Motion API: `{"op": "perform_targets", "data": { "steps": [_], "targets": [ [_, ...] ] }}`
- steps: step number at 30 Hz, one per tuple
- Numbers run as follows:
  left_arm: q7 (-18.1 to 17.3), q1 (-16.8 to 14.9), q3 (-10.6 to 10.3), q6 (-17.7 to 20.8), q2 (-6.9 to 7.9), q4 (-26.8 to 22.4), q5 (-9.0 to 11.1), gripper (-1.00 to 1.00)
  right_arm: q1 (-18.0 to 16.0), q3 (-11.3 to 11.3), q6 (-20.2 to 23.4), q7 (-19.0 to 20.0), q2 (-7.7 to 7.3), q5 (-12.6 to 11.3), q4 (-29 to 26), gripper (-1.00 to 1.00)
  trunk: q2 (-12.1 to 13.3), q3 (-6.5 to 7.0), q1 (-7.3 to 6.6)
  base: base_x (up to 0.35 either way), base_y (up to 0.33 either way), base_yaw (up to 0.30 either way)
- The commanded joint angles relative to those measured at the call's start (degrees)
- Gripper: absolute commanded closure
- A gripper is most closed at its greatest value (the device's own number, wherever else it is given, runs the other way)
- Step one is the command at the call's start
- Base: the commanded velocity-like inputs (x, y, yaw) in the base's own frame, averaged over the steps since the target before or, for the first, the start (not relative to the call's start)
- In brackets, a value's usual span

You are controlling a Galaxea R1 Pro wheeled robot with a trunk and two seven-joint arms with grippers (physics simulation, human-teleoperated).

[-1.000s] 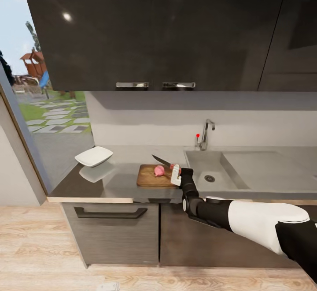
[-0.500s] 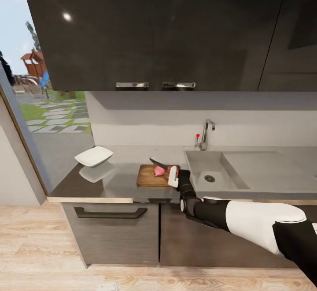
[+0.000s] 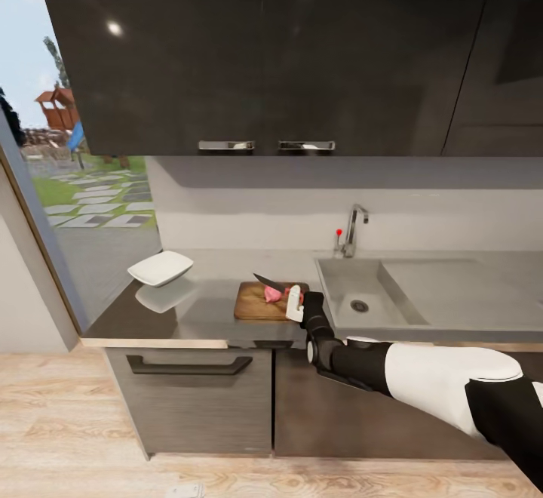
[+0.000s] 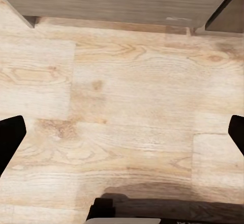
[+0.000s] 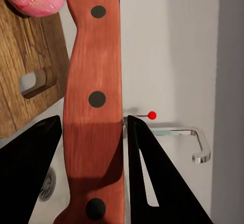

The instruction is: In the kitchen, take the Vidalia onion out of the sink, dice it on the chopping board with the paring knife, put the diced onion into the bowl on the countertop, then place both the paring knife and the chopping board into the sink.

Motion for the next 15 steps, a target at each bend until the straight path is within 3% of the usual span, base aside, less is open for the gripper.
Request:
{"op": "perform_targets", "data": {
  "steps": [1,10,15],
  "targets": [
    [0.06,-0.13,-0.20,-0.45,-0.02,0.27,0.45,-1.00,-0.13,0.32,0.23,-0.54,-0.05,-0.53,-0.16,1.00,-0.08,-0.10,0.03,0.157,0.000,0.000],
    [0.10,-0.13,-0.20,-0.45,0.05,0.27,0.45,-1.00,-0.12,0.38,0.23,-0.53,-0.09,-0.53,-0.16,1.00,-0.08,-0.10,0.03,0.271,0.000,0.000],
    [0.11,-0.13,-0.20,-0.41,0.06,0.27,0.45,-1.00,-0.14,0.38,0.23,0.16,-0.09,-0.53,-0.16,1.00,-0.08,-0.10,0.03,0.090,0.000,0.000]
  ]
}}
